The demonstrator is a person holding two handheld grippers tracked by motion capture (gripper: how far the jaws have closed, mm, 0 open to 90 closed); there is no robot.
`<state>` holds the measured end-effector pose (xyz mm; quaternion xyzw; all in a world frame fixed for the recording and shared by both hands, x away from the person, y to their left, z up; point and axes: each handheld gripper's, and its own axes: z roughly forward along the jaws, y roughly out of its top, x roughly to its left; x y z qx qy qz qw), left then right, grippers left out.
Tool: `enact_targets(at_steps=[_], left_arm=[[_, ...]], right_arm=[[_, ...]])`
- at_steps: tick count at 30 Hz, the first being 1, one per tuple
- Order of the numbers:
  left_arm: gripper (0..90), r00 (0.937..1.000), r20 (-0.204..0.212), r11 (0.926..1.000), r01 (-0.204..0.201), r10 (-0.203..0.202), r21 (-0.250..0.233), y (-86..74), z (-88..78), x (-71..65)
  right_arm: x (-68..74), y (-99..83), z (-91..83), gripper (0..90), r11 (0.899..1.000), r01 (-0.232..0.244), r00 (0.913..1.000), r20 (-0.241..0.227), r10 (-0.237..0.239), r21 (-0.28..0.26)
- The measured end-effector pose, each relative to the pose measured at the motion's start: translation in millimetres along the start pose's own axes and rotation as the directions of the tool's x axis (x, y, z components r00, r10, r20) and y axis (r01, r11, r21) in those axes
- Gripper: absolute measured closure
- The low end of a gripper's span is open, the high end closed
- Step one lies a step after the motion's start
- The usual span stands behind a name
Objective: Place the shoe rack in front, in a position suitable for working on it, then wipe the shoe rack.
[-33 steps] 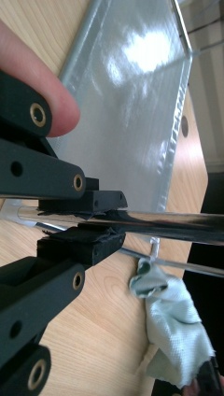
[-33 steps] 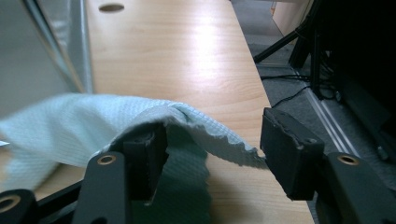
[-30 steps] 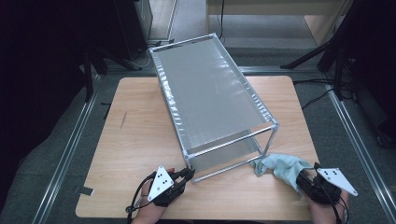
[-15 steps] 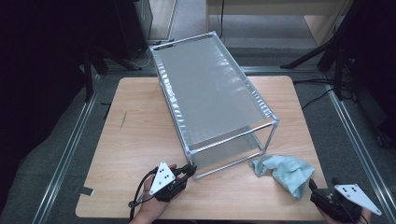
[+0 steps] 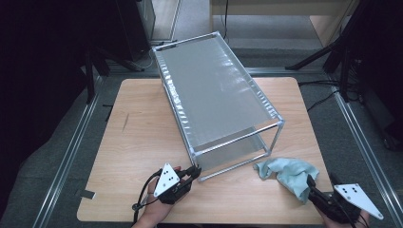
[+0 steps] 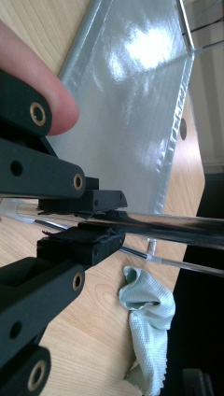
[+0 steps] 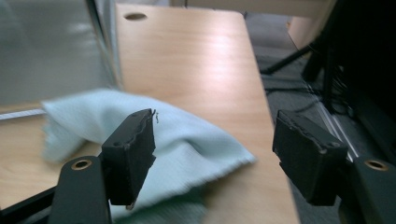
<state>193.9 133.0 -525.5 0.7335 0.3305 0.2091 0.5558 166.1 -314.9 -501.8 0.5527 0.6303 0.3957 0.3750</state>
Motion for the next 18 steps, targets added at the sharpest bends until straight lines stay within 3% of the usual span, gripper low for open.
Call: enact_targets(at_steps=[2,9,13,15,18], left_arm=[[81.6,1.0,-0.002,1.0,0.002,-0.002,-0.002,-1.3,-2.9,0.1],[81.7,0.9999,-0.005,0.9999,0.011,-0.012,-0.006,-3.6,-8.7,-0.7],[81.6,0.9998,-0.008,0.9998,0.02,-0.02,-0.006,-5.3,-12.9,-2.6],[81.6,0.9999,-0.009,0.9999,0.012,-0.012,-0.005,-6.1,-15.2,-3.9],[81.6,0.9997,-0.016,0.9998,0.017,-0.017,-0.005,-7.6,-19.7,-4.7]], right_arm=[[12.9,9.2,6.9,30.8,1.0,0.003,0.9995,-0.03,-0.004,-0.021],[34.2,25.0,27.3,29.1,0.999,-0.007,0.9963,-0.086,0.004,-0.035],[48.9,30.9,40.8,29.9,1.0,0.019,0.99,-0.139,-0.022,-0.023],[55.8,32.8,49.2,32.8,0.999,0.03,0.9866,-0.16,-0.032,-0.019],[64.0,36.5,61.0,43.8,1.0,0.006,0.9839,-0.178,-0.01,-0.024]])
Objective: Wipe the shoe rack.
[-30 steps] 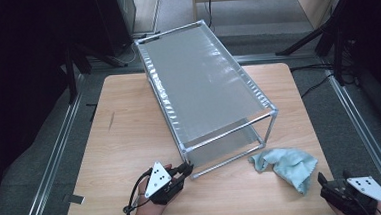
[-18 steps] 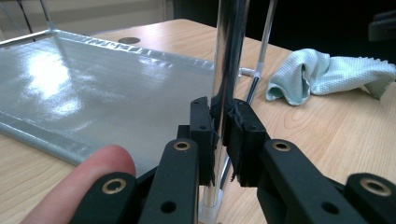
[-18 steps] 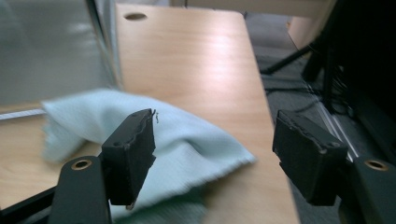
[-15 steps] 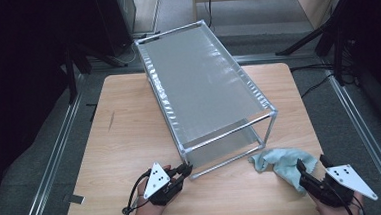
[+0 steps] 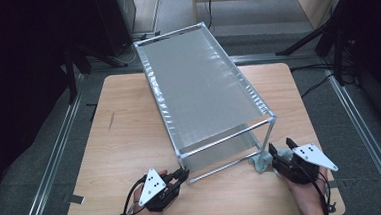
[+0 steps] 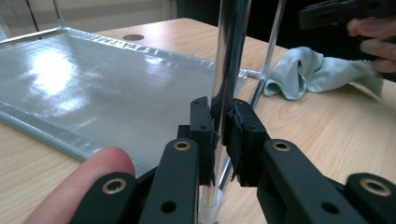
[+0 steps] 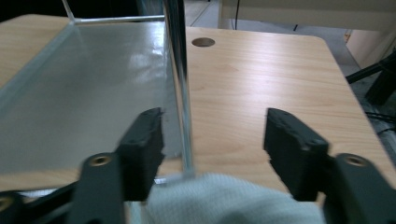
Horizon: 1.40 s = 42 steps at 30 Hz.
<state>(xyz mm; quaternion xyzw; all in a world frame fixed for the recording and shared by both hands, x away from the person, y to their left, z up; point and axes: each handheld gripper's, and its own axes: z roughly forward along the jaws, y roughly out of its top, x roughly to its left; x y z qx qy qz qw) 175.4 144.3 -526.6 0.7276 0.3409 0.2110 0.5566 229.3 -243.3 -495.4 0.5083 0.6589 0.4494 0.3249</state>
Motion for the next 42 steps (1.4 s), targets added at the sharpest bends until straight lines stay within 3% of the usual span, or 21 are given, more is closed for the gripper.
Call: enact_targets(at_steps=[4,9,11,14,19,21,22,23,24,26,28,30,31,32,33,34,35,37,40,41,42], left_arm=[[81.7,0.9995,-0.029,0.9999,-0.015,0.015,0.002,-1.8,-6.0,-2.3],[81.8,0.9995,-0.03,1.0,-0.007,0.007,0.0,-5.2,-15.0,-1.7],[81.8,0.9995,-0.033,1.0,0.003,-0.003,0.004,-6.5,-21.1,-2.1],[81.9,0.9994,-0.035,1.0,-0.006,0.006,-0.001,-9.8,-27.0,-6.8],[81.8,0.9997,-0.022,0.9998,-0.007,0.006,-0.02,-15.4,-34.1,-12.4],[81.7,0.9996,-0.025,0.9997,-0.013,0.012,-0.02,-15.5,-34.3,-13.8],[81.8,0.9993,-0.027,0.9995,-0.026,0.025,-0.019,-15.6,-34.3,-15.9],[81.7,0.9991,-0.028,0.9992,-0.033,0.033,-0.02,-15.8,-34.1,-16.6],[81.7,0.9991,-0.028,0.9992,-0.033,0.033,-0.02,-15.8,-34.1,-16.6],[81.6,0.9987,-0.025,0.9988,-0.045,0.044,-0.022,-16.0,-33.2,-17.2],[81.6,0.9984,-0.024,0.9983,-0.052,0.052,-0.024,-16.4,-32.7,-17.2],[81.5,0.9983,-0.023,0.9983,-0.053,0.053,-0.025,-16.4,-32.6,-17.3],[81.5,0.9982,-0.024,0.9983,-0.055,0.054,-0.022,-16.1,-32.8,-17.2],[81.5,0.9981,-0.025,0.9982,-0.057,0.056,-0.02,-15.8,-32.8,-17.4],[81.4,0.9982,-0.026,0.9984,-0.054,0.053,-0.018,-15.5,-32.9,-17.5],[81.4,0.9985,-0.024,0.9986,-0.05,0.049,-0.019,-15.7,-32.7,-17.6],[81.3,0.9985,-0.024,0.9986,-0.05,0.049,-0.019,-15.7,-32.7,-17.6],[80.9,0.9987,-0.02,0.9987,-0.048,0.047,-0.021,-16.4,-31.9,-17.8],[70.9,0.9994,-0.009,0.9993,-0.035,0.034,-0.017,-17.1,-30.1,-17.6],[68.5,0.9996,-0.017,0.9996,-0.022,0.022,-0.018,-16.8,-28.8,-17.6],[67.2,0.9996,-0.017,0.9996,-0.022,0.022,-0.018,-16.8,-28.8,-17.6]], right_arm=[[6.6,4.3,12.9,54.3,1.0,-0.023,0.9985,-0.05,0.023,-0.003],[16.9,4.6,21.3,63.8,1.0,0.025,0.9988,-0.041,-0.025,-0.004],[22.6,4.4,25.4,72.6,0.999,0.041,0.9965,-0.072,-0.043,-0.023],[33.4,4.4,28.8,81.4,0.997,0.067,0.9956,-0.063,-0.069,-0.033],[40.6,4.6,36.2,81.3,0.997,0.059,0.9958,-0.067,-0.063,-0.05],[40.4,4.7,36.8,78.5,0.997,0.055,0.9957,-0.071,-0.059,-0.046],[39.9,8.6,32.8,61.2,0.998,0.06,0.9979,-0.026,-0.06,0.01],[38.9,12.6,25.9,55.2,0.998,0.065,0.9979,0.007,-0.065,0.015],[38.9,12.6,25.9,55.2,0.998,0.065,0.9979,0.007,-0.065,0.015],[29.4,19.3,-3.8,44.3,0.998,0.063,0.9975,0.032,-0.062,-0.028],[21.6,13.7,-16.8,40.7,0.999,0.038,0.9968,0.071,-0.036,-0.014],[18.1,8.0,-19.0,37.7,0.999,0.032,0.9955,0.089,-0.032,0.002],[11.0,-6.5,-15.6,31.5,0.998,0.016,0.9923,0.122,-0.023,0.062],[11.0,-6.5,-15.6,31.5,0.998,0.016,0.9923,0.122,-0.023,0.062],[4.2,-18.4,-7.0,25.1,0.991,-0.019,0.9863,0.165,-0.003,0.132],[0.6,-22.5,-3.6,22.3,0.985,-0.052,0.986,0.165,0.025,0.162],[0.6,-22.5,-3.6,22.3,0.985,-0.052,0.986,0.165,0.025,0.162],[-6.0,-27.5,0.5,21.1,0.974,-0.114,0.9862,0.141,0.087,0.198],[-11.2,-34.2,7.1,21.1,0.962,-0.117,0.9828,0.168,0.077,0.246],[-14.5,-39.8,11.3,20.3,0.947,-0.136,0.9811,0.173,0.088,0.291],[-14.5,-39.8,11.3,20.3,0.947,-0.136,0.9811,0.173,0.088,0.291]])
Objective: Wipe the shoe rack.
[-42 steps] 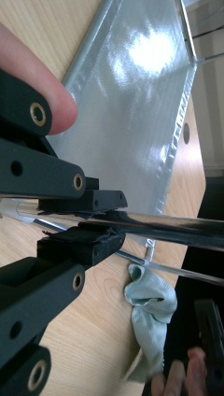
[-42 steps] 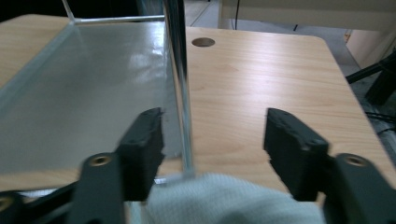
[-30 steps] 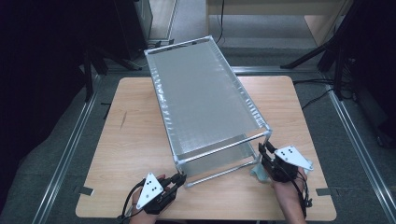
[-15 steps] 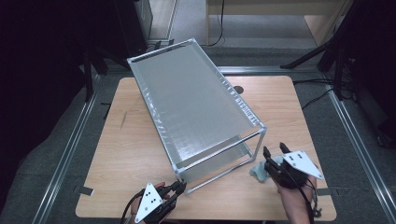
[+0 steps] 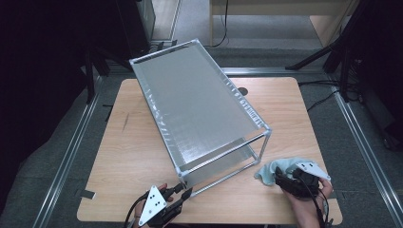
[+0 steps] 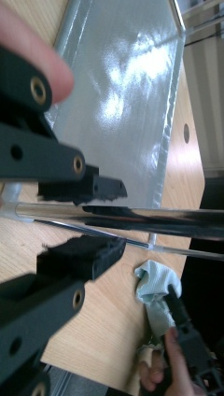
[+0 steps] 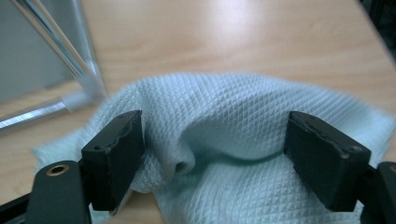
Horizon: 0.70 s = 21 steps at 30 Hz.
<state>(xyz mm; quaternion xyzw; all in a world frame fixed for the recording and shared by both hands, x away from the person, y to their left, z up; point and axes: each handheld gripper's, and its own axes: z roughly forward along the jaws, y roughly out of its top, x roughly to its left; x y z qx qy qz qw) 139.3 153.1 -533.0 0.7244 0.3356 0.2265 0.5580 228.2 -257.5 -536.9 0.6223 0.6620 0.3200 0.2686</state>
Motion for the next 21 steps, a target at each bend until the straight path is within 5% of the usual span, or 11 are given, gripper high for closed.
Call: enact_targets(at_steps=[4,7,8,12,13,16,17,21], left_arm=[[66.0,0.9989,0.016,0.9991,0.043,-0.043,-0.001,-0.1,2.5,3.3],[69.1,0.9988,0.017,0.9989,0.046,-0.046,0.01,-0.9,3.7,3.5],[72.0,0.9989,0.015,0.9989,0.045,-0.045,0.015,-1.1,3.6,2.8],[74.6,0.999,-0.002,0.9987,0.045,-0.045,0.021,-1.8,4.1,2.0],[74.1,0.9984,-0.01,0.9981,0.056,-0.056,0.025,-2.1,4.7,2.1],[75.9,0.9984,-0.008,0.9979,0.056,-0.056,0.032,-3.0,6.0,2.0],[77.2,0.9988,-0.009,0.9982,0.049,-0.049,0.034,-3.6,7.2,0.6],[80.5,0.9992,-0.039,0.999,0.015,-0.013,0.041,-3.8,8.5,-3.7]], right_arm=[[-3.0,-4.0,6.6,18.9,0.999,0.019,0.9997,0.013,-0.019,0.041],[-7.1,-5.3,9.8,26.0,0.999,0.001,1.0,-0.009,-0.001,0.052],[-7.7,-5.1,8.8,34.3,0.999,0.01,0.9998,-0.02,-0.009,0.047],[-6.2,-4.9,8.5,44.7,0.999,0.019,0.9993,-0.032,-0.017,0.042],[-4.5,-4.9,9.1,56.7,0.999,0.036,0.9975,-0.062,-0.034,0.03],[-4.1,-5.0,10.5,64.7,0.999,0.043,0.995,-0.091,-0.041,0.017],[-3.6,-4.1,12.4,74.2,0.999,0.04,0.9933,-0.109,-0.039,0.01],[6.7,-2.5,14.8,79.0,0.987,0.155,0.9832,-0.094,-0.157,-0.032]])
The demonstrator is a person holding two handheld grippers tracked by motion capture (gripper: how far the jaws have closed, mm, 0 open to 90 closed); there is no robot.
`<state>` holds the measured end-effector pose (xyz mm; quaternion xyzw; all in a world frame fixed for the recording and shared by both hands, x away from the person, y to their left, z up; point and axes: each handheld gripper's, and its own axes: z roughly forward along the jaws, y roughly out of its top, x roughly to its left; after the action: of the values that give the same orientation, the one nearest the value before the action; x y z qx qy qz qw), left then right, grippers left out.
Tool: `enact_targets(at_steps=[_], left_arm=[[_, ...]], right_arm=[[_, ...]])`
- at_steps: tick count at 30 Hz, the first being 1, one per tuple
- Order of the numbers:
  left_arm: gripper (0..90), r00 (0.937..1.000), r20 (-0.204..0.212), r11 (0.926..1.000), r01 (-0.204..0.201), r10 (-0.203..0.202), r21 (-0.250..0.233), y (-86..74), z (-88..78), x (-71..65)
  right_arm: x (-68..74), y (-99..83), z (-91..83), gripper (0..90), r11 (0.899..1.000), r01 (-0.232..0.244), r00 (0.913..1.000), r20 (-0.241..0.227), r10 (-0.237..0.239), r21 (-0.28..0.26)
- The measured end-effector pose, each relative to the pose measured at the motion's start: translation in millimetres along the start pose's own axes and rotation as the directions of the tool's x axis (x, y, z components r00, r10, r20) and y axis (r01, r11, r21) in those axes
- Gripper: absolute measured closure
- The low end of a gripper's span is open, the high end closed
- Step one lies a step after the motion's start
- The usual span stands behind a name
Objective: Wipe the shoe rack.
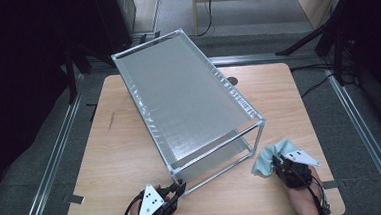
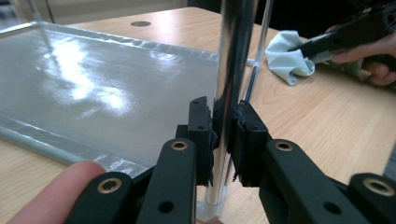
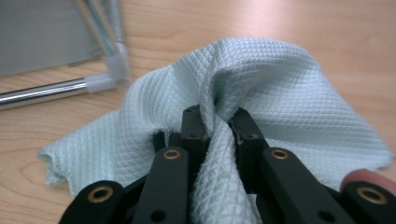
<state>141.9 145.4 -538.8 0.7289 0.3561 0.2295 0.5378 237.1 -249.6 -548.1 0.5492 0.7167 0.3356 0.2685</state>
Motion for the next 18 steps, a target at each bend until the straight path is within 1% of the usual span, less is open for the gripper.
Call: enact_targets(at_steps=[1,2,3,4,5,6,7,9,10,11,12,13,15,16,17,18], left_arm=[[80.6,1.0,0.0,1.0,0.0,0.0,0.0,0.0,0.0,0.0],[80.6,1.0,0.006,1.0,0.006,-0.006,-0.002,-0.4,-0.5,1.0],[80.5,0.9999,0.01,1.0,0.01,-0.01,-0.001,-0.6,-0.8,1.5],[80.5,0.9998,0.014,0.9999,0.013,-0.013,-0.001,-0.8,-1.2,2.2],[80.4,0.9998,0.014,0.9999,0.013,-0.013,-0.001,-0.8,-1.2,2.2],[80.3,0.9997,0.019,0.9999,0.017,-0.016,-0.002,-1.1,-1.3,3.2],[80.3,0.9995,0.023,0.9998,0.02,-0.02,-0.004,-1.6,-1.1,3.7],[79.8,0.9986,0.04,0.9993,0.036,-0.036,-0.004,-1.9,-0.7,5.2],[79.8,0.998,0.044,0.999,0.045,-0.044,-0.005,-1.7,-0.3,6.0],[80.0,0.998,0.046,0.999,0.044,-0.044,-0.002,-1.4,-0.1,6.2],[80.1,0.9981,0.042,0.999,0.045,-0.045,-0.001,-0.9,0.3,5.8],[80.1,0.9982,0.041,0.999,0.045,-0.045,0.0,-0.9,0.2,5.6],[80.2,0.9985,0.04,0.9993,0.037,-0.037,0.001,-1.3,-0.6,5.8],[80.2,0.9985,0.04,0.9993,0.037,-0.037,0.001,-1.3,-0.6,5.8],[80.2,0.9983,0.042,0.9991,0.041,-0.041,-0.003,-1.7,-0.7,5.9],[80.3,0.9981,0.046,0.9992,0.041,-0.041,-0.003,-1.8,-0.5,6.5]], right_arm=[[1.3,1.3,0.7,79.2,1.0,0.006,0.9999,-0.016,-0.007,-0.011],[1.9,3.6,0.4,79.4,1.0,-0.006,0.9989,-0.046,0.004,-0.028],[3.3,6.8,-1.0,79.5,0.998,-0.013,0.997,-0.077,0.009,-0.056],[5.7,10.8,-3.6,79.5,0.996,-0.011,0.9955,-0.094,0.003,-0.085],[5.7,10.8,-3.6,79.5,0.996,-0.011,0.9955,-0.094,0.003,-0.085],[12.6,21.6,-10.7,79.4,0.99,0.021,0.995,-0.094,-0.035,-0.14],[12.6,21.6,-10.7,79.4,0.99,0.021,0.995,-0.094,-0.035,-0.14],[17.1,35.2,-19.1,79.3,0.977,0.056,0.9927,-0.094,-0.076,-0.203],[17.9,50.1,-26.9,79.3,0.969,0.075,0.9919,-0.082,-0.096,-0.235],[17.2,57.2,-30.9,79.2,0.967,0.069,0.9926,-0.08,-0.092,-0.245],[15.8,63.8,-35.8,79.1,0.964,0.055,0.9927,-0.09,-0.081,-0.26],[14.7,68.9,-41.3,79.0,0.959,0.045,0.9925,-0.096,-0.075,-0.281],[14.0,74.3,-50.1,78.9,0.944,0.042,0.99,-0.114,-0.084,-0.329],[14.0,74.3,-50.1,78.9,0.944,0.042,0.99,-0.114,-0.084,-0.329],[14.7,74.6,-52.5,78.7,0.938,0.041,0.989,-0.119,-0.087,-0.343],[17.2,71.3,-51.7,78.3,0.93,0.049,0.9885,-0.115,-0.098,-0.365]])
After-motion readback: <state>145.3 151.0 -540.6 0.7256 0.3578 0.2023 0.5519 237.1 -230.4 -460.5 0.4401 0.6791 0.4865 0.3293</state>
